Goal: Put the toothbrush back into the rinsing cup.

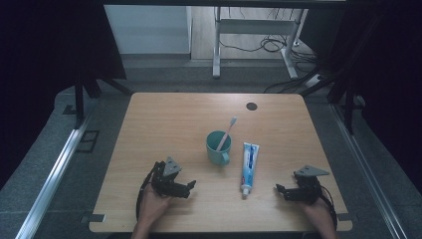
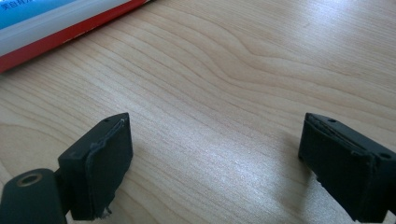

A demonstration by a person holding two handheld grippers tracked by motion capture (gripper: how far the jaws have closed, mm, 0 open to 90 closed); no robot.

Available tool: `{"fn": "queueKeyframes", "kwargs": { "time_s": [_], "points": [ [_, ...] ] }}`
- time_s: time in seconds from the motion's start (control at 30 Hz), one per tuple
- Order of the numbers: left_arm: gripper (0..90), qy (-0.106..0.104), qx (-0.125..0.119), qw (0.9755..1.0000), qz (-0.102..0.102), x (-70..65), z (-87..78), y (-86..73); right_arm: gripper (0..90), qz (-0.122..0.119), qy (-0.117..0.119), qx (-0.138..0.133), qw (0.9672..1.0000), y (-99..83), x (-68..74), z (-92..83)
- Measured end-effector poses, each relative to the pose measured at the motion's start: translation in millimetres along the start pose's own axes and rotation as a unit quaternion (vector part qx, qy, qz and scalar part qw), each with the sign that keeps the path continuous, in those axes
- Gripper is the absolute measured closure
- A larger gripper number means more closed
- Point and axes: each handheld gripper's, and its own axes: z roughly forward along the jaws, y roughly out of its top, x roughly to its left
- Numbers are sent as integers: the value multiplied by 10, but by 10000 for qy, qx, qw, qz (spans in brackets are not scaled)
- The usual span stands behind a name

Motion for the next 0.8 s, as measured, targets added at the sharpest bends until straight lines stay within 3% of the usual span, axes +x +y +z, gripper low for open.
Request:
{"fn": "queueKeyframes", "kwargs": {
  "time_s": [0.4,0.57,0.8],
  "points": [
    [0,13,287,9996,14,-40,102,-129,97,7,4,-2,10000,0,1,0],
    [0,54,546,9985,69,-40,146,-148,97,7,4,-3,10000,0,1,0],
    [0,-60,657,9977,-184,1,168,-148,97,12,9,-3,10000,0,1,0]
  ]
}}
